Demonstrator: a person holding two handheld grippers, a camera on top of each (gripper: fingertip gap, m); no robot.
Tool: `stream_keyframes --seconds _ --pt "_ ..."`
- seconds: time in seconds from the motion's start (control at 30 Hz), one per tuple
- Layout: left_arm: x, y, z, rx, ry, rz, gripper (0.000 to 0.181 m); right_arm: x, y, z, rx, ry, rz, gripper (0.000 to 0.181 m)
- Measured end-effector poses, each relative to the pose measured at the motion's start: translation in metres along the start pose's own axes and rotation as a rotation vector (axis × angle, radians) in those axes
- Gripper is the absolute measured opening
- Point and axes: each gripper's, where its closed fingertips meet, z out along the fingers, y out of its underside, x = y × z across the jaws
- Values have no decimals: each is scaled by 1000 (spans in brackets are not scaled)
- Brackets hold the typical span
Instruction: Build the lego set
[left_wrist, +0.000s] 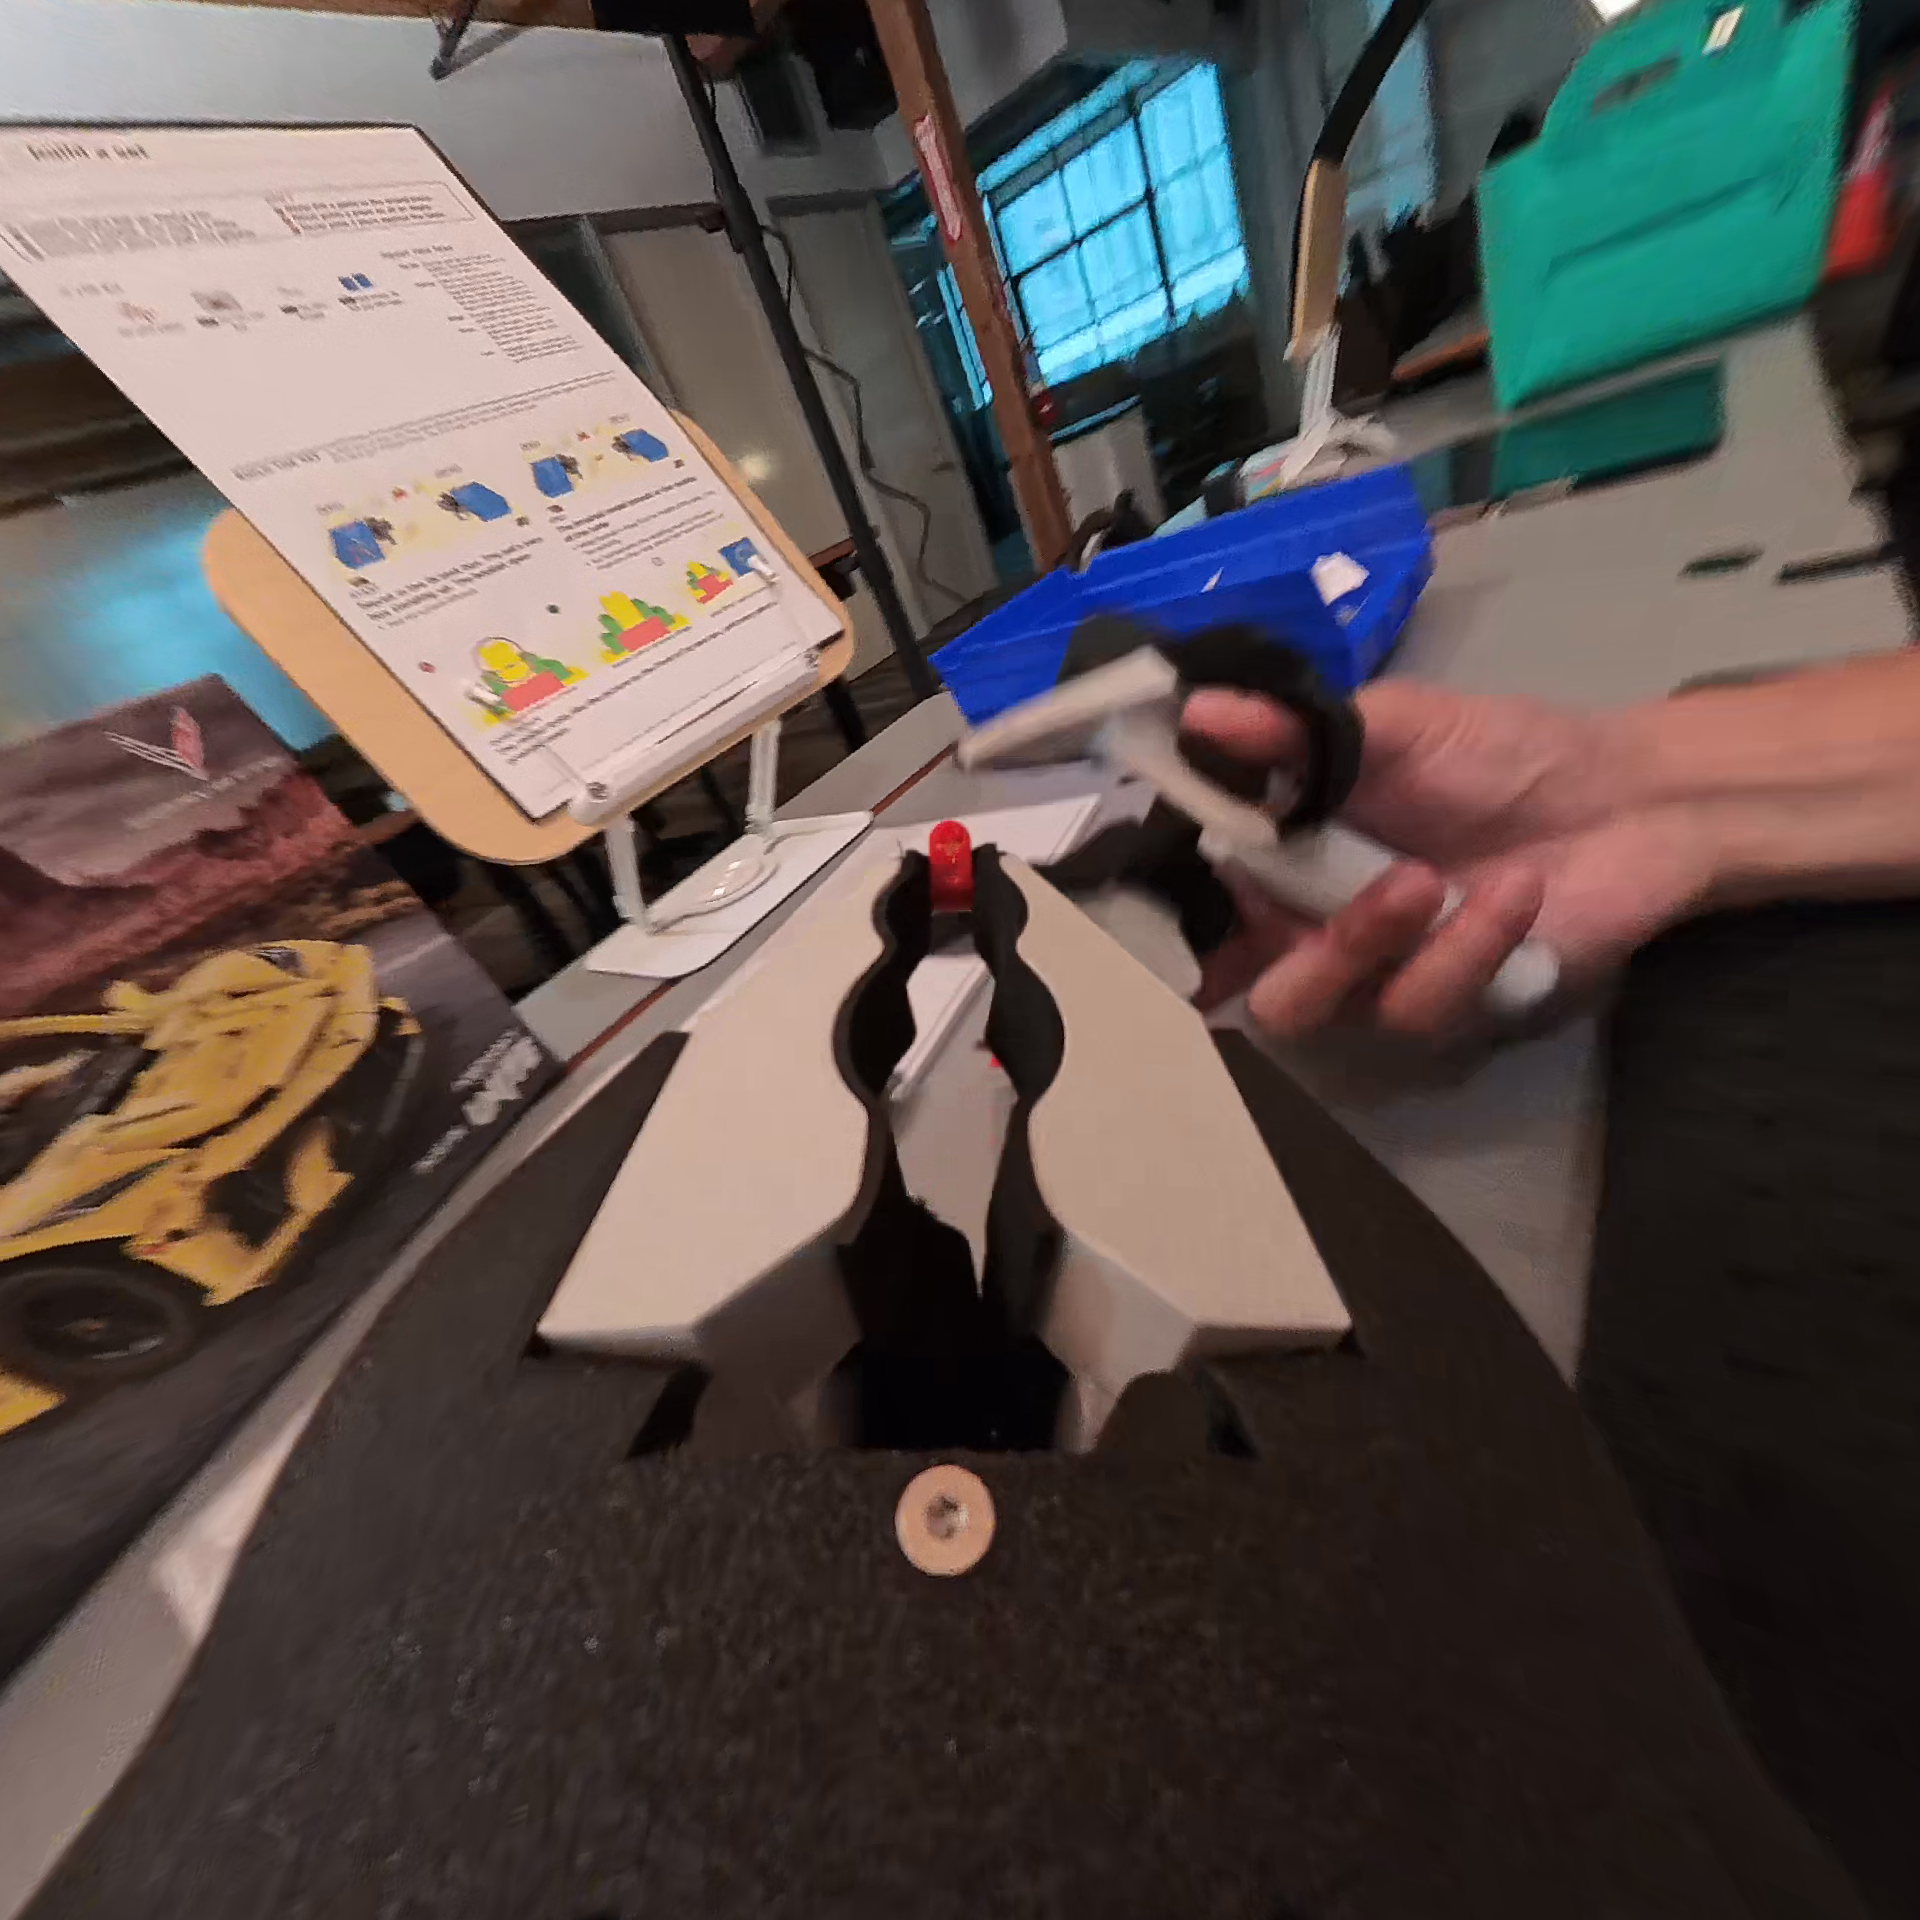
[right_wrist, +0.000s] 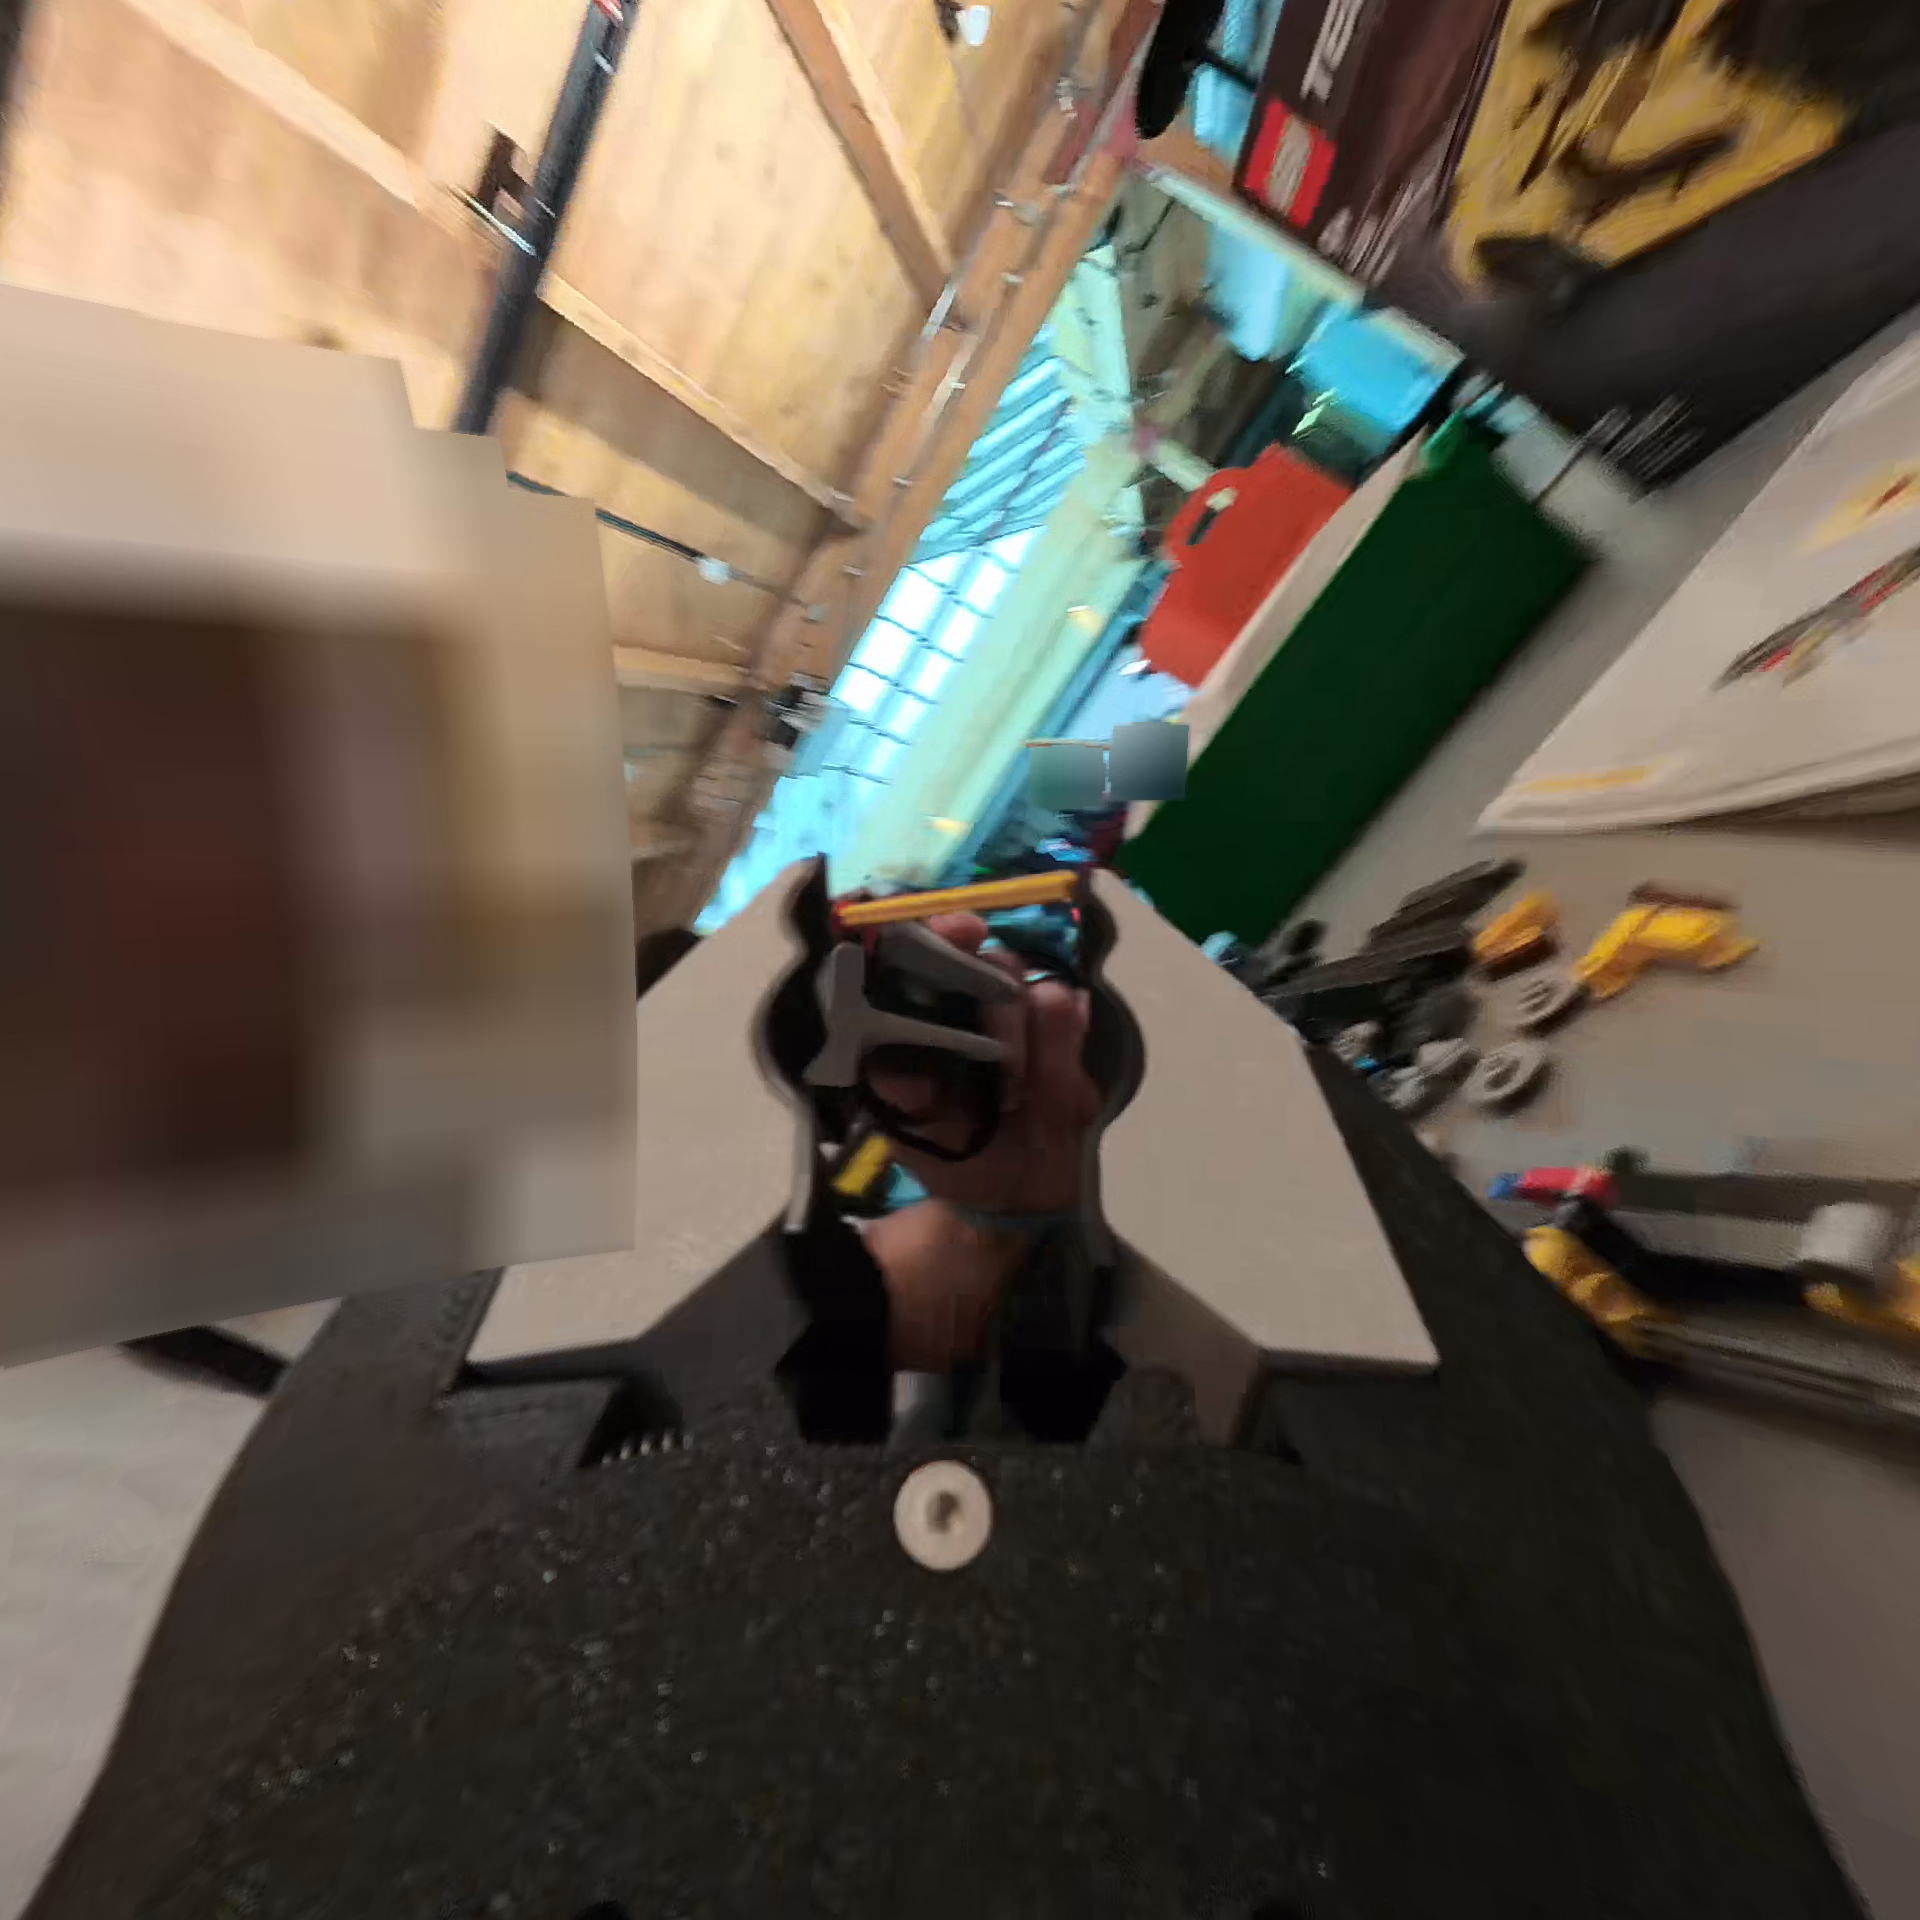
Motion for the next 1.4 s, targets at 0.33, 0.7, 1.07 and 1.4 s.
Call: stream_keyframes --seconds 0.33,0.7,1.07,1.4 --pt "10 24 2 -164 -111 530 6 23 35 0 -324 392 -682 98" --pt "30 28 3 -147 -57 706 6 16 37 -5 -373 319 -666 85" --pt "36 25 2 -122 -47 723 6 21 42 -6 -414 311 -657 81" --pt "39 25 4 -129 -45 715 6 22 43 -11 -446 328 -689 80"
